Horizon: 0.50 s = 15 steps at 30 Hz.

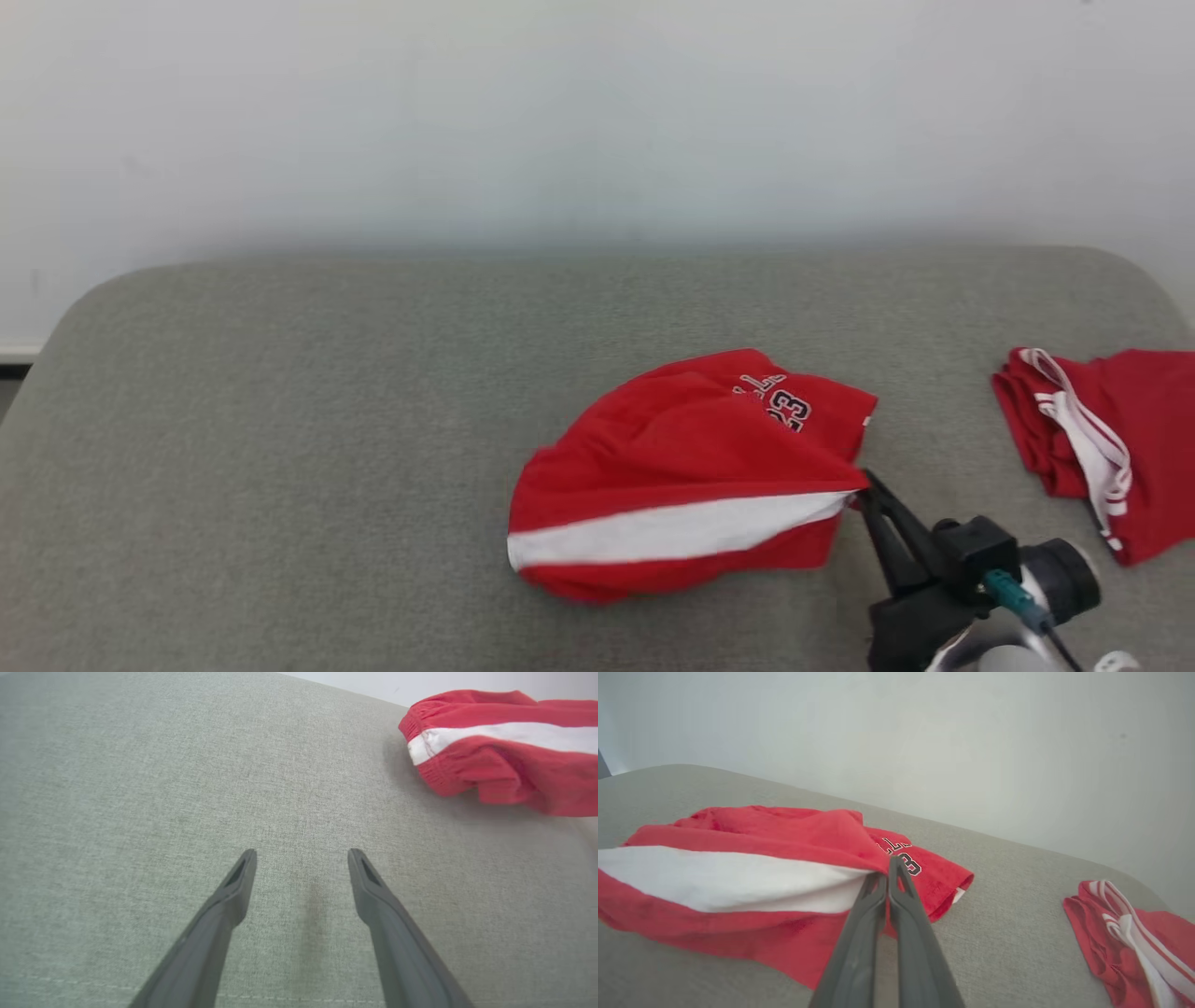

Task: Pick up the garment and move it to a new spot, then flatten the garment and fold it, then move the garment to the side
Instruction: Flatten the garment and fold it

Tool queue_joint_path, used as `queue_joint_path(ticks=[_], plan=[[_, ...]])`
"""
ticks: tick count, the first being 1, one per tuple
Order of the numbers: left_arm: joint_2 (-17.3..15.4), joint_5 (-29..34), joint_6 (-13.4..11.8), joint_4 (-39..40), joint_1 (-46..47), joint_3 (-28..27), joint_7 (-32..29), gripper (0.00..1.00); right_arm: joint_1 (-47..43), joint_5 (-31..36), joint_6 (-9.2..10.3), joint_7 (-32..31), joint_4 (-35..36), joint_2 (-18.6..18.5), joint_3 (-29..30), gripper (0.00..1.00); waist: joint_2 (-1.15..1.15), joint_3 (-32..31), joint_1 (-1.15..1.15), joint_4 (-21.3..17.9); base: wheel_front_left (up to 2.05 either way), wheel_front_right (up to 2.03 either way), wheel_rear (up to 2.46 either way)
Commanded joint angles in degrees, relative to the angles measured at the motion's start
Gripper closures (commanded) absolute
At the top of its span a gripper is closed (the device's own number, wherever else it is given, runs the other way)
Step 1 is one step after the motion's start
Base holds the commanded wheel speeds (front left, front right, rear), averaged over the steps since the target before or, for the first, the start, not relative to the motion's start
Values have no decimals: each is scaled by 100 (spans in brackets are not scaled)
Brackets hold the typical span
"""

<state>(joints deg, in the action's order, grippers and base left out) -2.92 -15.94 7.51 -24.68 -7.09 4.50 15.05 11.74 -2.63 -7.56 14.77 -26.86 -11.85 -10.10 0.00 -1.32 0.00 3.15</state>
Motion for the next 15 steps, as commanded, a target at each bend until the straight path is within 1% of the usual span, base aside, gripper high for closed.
queue_joint_path(ticks=[1, 3, 5, 8, 11, 15], plan=[[5, -28, -7, 16, -71, 24, 17, 0, -101, -64, 17, -120, 135, -155, -11, 100, 0, -161, 0, -304, 0, 0, 0], [4, -78, -14, 24, -74, 61, 17, 0, -157, -97, 18, -298, 397, -319, 1, 100, 0, -160, 0, -374, 0, 0, 0], [4, -90, -17, 19, -61, 115, 17, 0, -231, -119, 18, -606, 630, -471, 10, 100, 0, -141, 0, -410, 0, 0, 0], [4, -82, -16, 9, -37, 175, 17, 0, -222, -165, 17, -1085, 905, -584, -38, 100, 0, -81, 0, -398, 0, 0, 0], [4, -23, -15, -24, 18, 229, 17, 0, -160, -120, 17, -1673, 924, -569, -79, 100, 0, 11, 0, -271, 0, 0, 0], [1, 55, -12, -72, 119, 315, 17, 0, 69, 28, 18, -2139, 704, -470, -184, 100, 0, 149, 0, 24, 0, 0, 0]])
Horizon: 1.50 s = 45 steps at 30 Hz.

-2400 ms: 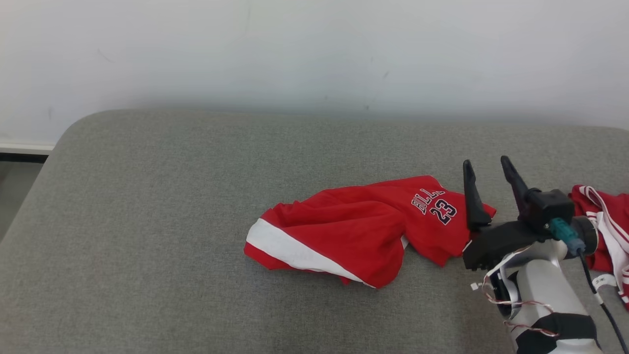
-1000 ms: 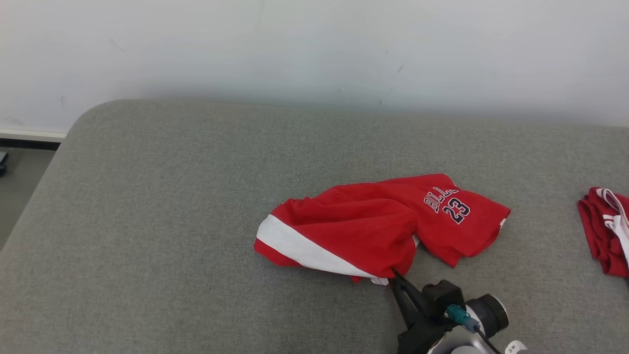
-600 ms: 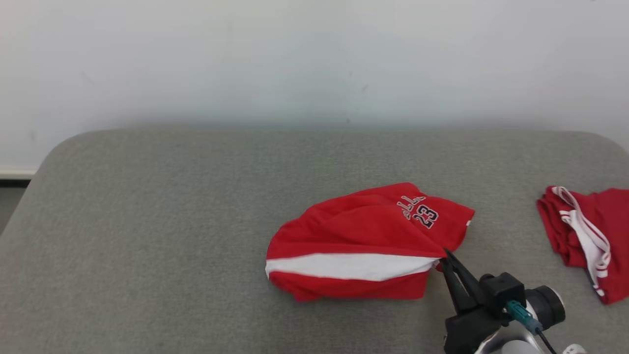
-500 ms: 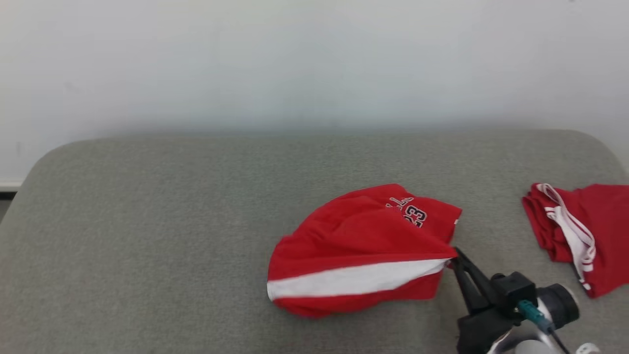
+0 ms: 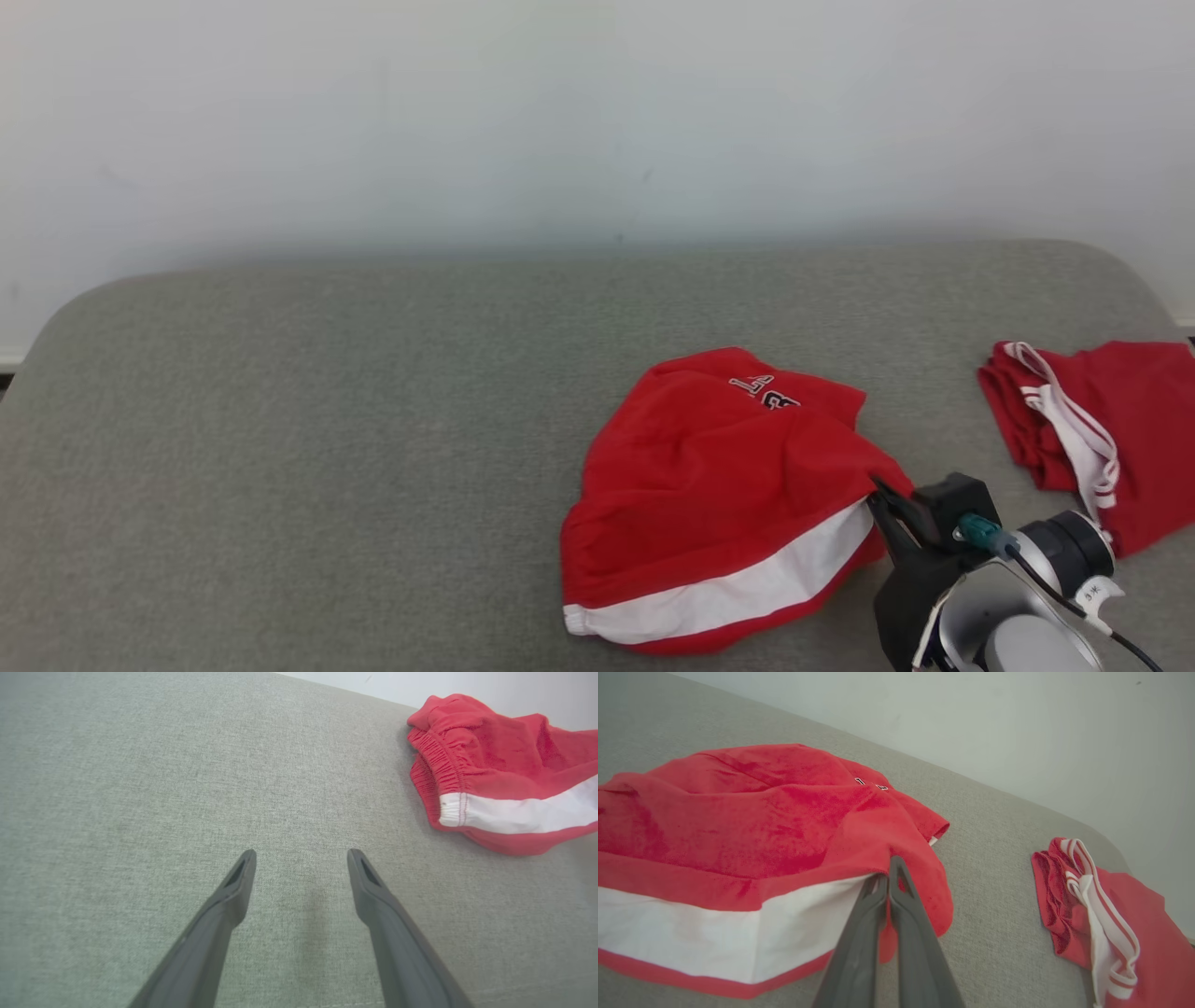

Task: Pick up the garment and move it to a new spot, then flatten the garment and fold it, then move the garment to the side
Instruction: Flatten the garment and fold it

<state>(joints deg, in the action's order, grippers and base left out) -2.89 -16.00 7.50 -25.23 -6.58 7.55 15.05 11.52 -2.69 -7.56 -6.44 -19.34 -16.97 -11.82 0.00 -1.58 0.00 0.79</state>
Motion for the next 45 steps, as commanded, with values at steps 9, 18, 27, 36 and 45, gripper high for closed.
queue_joint_path(ticks=[9, 18, 27, 36, 45], plan=[[0, 109, -6, -25, 272, 178, 17, 0, 889, 591, 18, -174, -1427, 317, 72, 0, 0, 477, 0, 802, 0, 0, 0], [1, 45, -5, 81, 86, 147, 17, 0, 838, 937, 18, 1017, -2215, 509, 1201, 0, 0, 126, 0, 545, 0, 0, 0], [0, -65, -5, 219, 127, 287, 17, 0, 314, 874, 18, 1819, -2327, 588, 1929, 0, 0, -72, 0, -53, 0, 0, 0], [0, -228, -4, 358, 218, 635, 17, 0, -10, 893, 18, 1923, -2414, 831, 1973, 0, 0, -81, 0, -198, 0, 0, 0], [-7, -803, -4, 118, 786, 1361, 17, 0, 39, 910, 18, 1928, -2331, 900, 1831, 0, 0, 71, 0, -442, 0, 0, 0]])
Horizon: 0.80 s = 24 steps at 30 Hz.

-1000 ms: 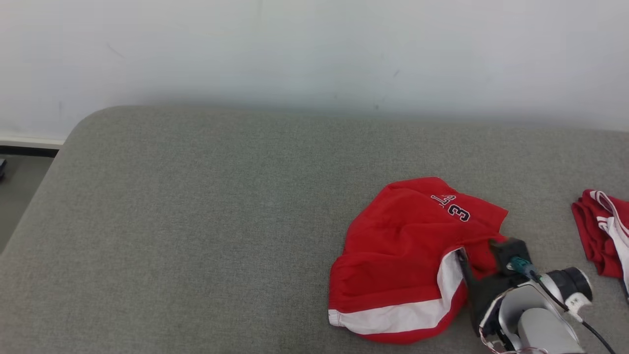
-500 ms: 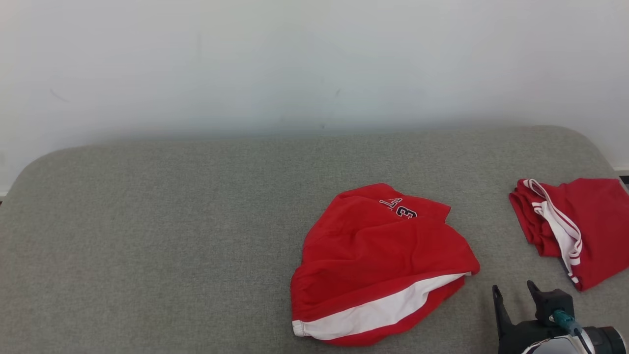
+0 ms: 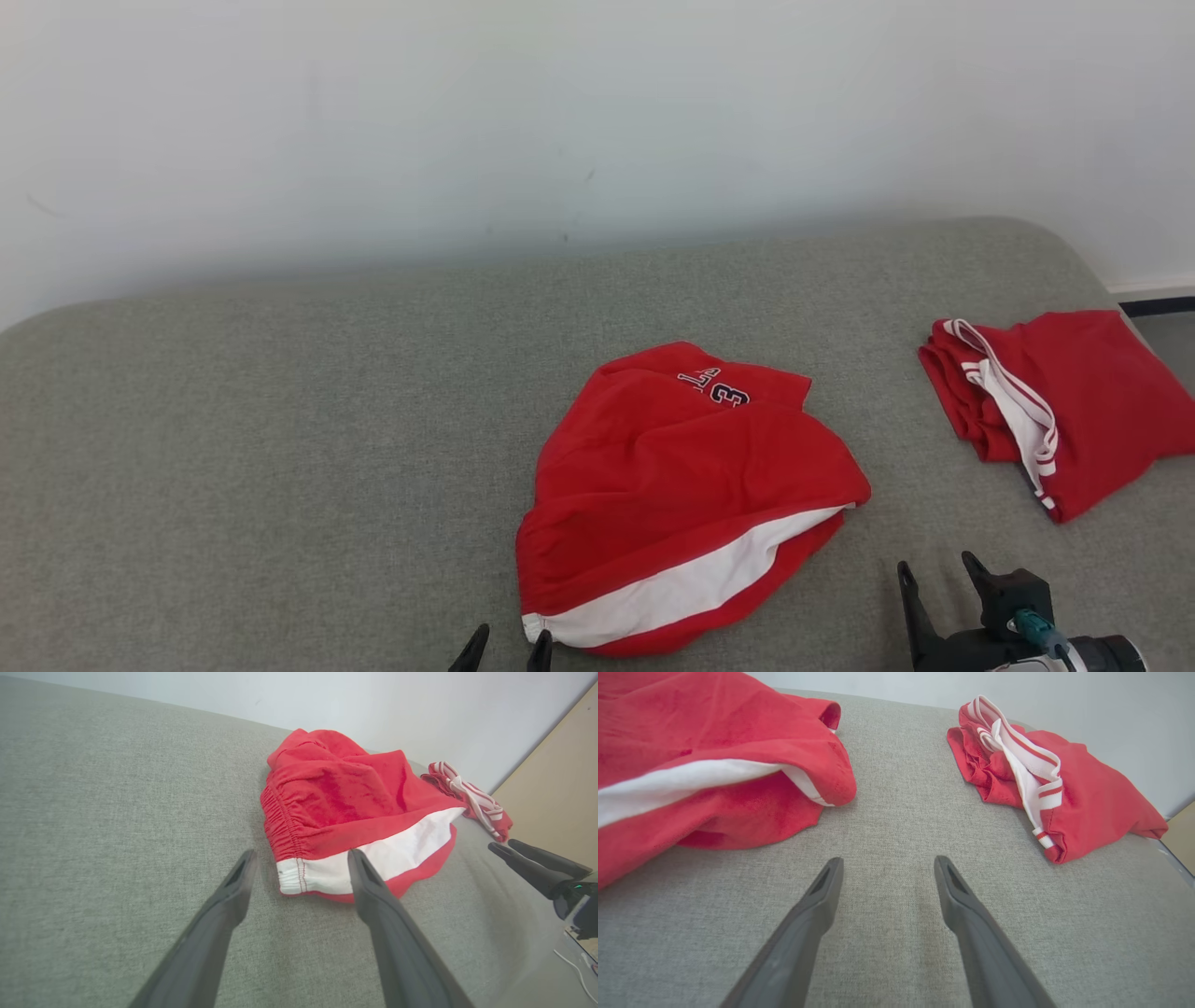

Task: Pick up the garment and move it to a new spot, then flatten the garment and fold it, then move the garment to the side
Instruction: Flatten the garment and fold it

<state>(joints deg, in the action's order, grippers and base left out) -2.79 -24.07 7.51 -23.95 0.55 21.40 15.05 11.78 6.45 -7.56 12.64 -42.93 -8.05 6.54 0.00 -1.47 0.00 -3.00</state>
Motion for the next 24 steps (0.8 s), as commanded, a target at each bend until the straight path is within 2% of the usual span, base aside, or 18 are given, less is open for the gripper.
queue_joint_path(ticks=[1, 9, 11, 17, 20, 24], plan=[[-19, -27, -5, -127, 158, 34, 17, 0, 34, -11, 18, 13, 36, 10, -33, 0, 0, 86, 0, -102, 0, 0, 0], [-14, -432, -5, -986, 724, 191, 17, 0, 135, -65, 18, -10, 116, 49, -162, 0, 0, 240, 0, -340, 0, 0, 0], [-14, -620, -5, -1094, 826, 212, 17, 0, 170, -79, 18, -26, 138, 60, -208, 0, 0, 277, 0, -389, 0, 0, 0], [-11, -681, -5, -1368, 1140, 116, 17, 0, 234, -141, 18, -30, 218, 71, -331, 0, 0, 451, 0, -494, 0, 0, 0], [-14, -653, -5, -1404, 1238, 129, 17, 100, 267, -185, 18, -30, 244, 66, -363, 0, 0, 518, 0, -516, 0, 0, 0], [-17, -583, -5, -1497, 1382, 155, 17, 100, 306, -226, 18, -34, 279, 66, -372, 0, 0, 610, 0, -521, 0, 0, 0]])
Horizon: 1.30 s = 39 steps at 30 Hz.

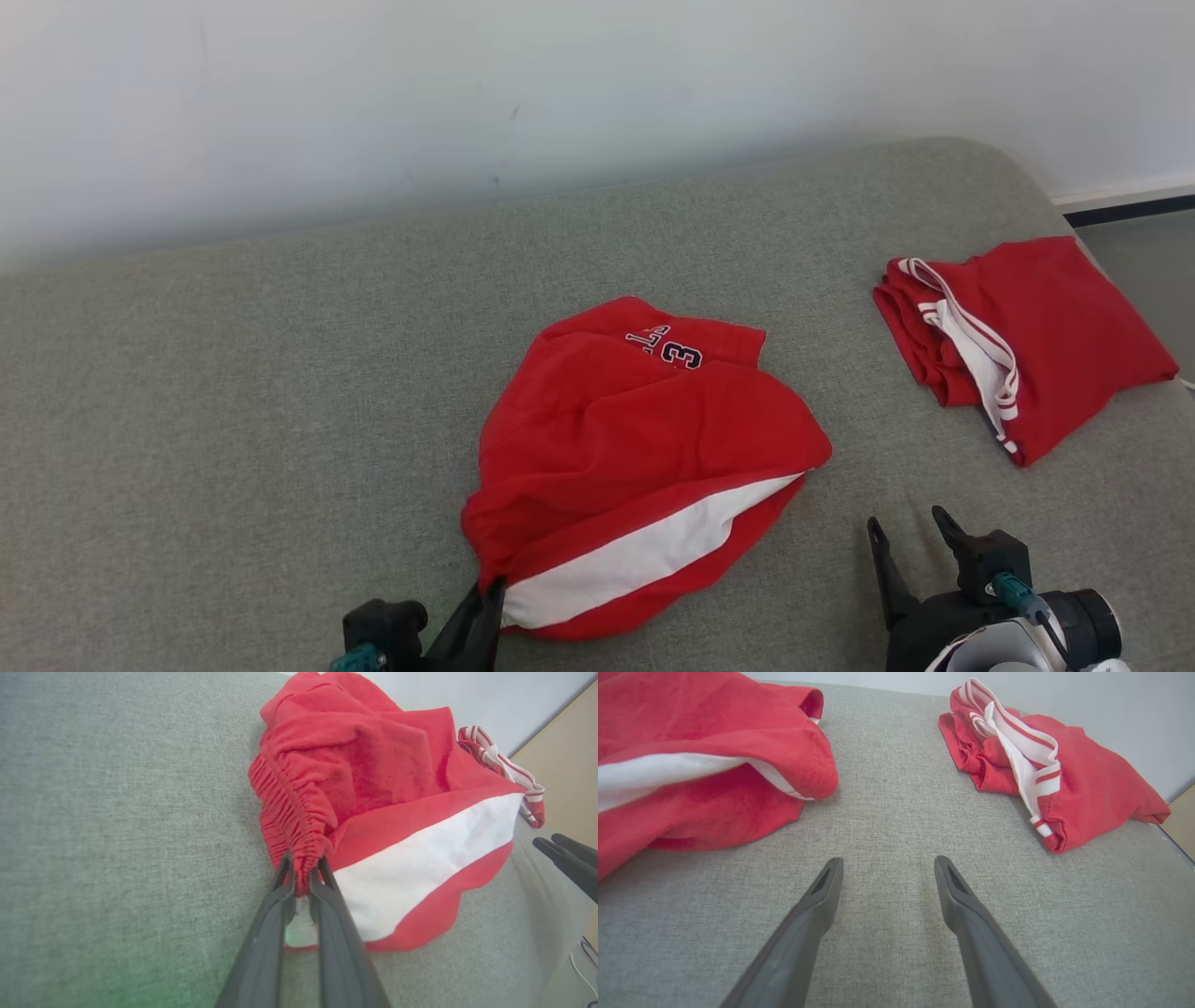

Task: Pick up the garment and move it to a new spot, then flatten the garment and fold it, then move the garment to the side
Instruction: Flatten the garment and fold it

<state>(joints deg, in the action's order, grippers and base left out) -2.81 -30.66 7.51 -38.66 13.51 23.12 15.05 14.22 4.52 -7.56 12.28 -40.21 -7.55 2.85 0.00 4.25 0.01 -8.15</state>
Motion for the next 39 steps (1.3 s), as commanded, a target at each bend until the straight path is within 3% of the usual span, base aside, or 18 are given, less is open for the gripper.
queue_joint_path(ticks=[1, 9, 14, 15, 16, 17, 18, 28, 39], plan=[[-14, 89, -5, -34, 130, -76, 17, 100, 66, -37, 18, 3, 19, 17, 2, 0, 0, 58, -1, -1, 0, 0, 0], [-86, 622, -154, -128, 386, -905, 17, 100, 119, -118, 18, 40, 59, 79, -24, 0, 0, 192, -1, 101, 0, 0, 0], [-172, 942, -200, -287, 498, -1162, 17, 100, 168, -336, 18, 114, 86, 178, -353, 0, 0, 236, -1, 147, 0, 0, 0], [-179, 964, -186, -302, 509, -1192, 17, 95, 157, -382, 18, 137, 88, 181, -425, 0, 0, 235, -1, 153, 0, 0, 0], [-176, 1020, -173, -304, 512, -1228, 17, 66, 141, -465, 18, 153, 107, 189, -501, 0, 0, 228, -1, 163, 0, 0, 0], [-169, 1079, -161, -278, 498, -1257, 17, 6, 107, -539, 18, 171, 126, 200, -585, 0, 0, 215, -1, 176, 0, 0, 0], [-155, 1133, -168, -243, 454, -1276, 17, 0, 62, -637, 18, 196, 151, 209, -676, 0, 0, 199, -1, 190, 0, 0, 0], [-33, 1435, -161, 407, -244, -1618, 17, 0, -318, -1419, 18, 275, 423, 31, -1231, 0, 0, -39, -1, 298, 0, 0, 0], [-8, 1537, -116, 870, -832, -1590, 17, 0, -125, -2121, 18, 286, 149, -139, -1545, 0, 0, -67, -1, 563, 0, 0, 0]])
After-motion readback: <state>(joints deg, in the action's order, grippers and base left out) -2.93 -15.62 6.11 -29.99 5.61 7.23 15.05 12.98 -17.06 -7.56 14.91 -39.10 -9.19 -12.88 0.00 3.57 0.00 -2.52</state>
